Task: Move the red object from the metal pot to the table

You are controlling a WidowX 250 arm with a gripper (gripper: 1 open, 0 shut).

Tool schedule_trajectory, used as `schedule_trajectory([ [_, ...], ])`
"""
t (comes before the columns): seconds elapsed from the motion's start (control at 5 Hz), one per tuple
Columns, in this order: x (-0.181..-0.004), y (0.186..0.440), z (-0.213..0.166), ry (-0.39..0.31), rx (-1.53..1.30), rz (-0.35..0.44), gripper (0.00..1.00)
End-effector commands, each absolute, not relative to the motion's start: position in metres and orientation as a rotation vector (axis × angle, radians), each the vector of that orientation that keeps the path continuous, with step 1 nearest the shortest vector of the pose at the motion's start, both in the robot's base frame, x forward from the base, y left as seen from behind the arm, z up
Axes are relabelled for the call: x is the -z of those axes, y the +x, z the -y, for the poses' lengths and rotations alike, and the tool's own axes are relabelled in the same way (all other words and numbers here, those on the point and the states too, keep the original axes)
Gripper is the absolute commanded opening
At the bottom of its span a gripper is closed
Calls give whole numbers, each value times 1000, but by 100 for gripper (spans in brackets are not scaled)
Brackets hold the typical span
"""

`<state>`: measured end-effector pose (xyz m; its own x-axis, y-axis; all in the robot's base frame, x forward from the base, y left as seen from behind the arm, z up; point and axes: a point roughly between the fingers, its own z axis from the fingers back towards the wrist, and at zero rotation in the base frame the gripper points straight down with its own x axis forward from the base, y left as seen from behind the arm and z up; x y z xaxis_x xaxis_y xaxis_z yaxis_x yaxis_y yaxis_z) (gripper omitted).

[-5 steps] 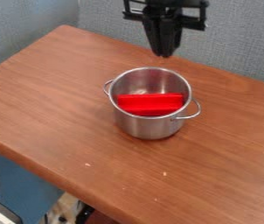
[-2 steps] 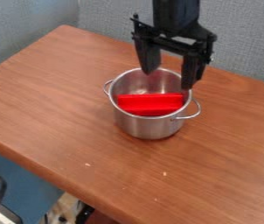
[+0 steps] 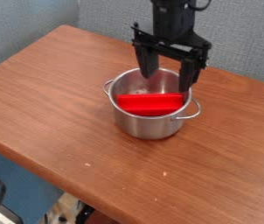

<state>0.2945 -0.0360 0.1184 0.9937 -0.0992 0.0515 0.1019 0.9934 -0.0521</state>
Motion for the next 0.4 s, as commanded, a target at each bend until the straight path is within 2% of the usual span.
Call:
schedule_trajectory([
  [0.0,-123,310,32,-51,86,109,100],
  [0.2,-111,315,34,-45,100,105,100],
])
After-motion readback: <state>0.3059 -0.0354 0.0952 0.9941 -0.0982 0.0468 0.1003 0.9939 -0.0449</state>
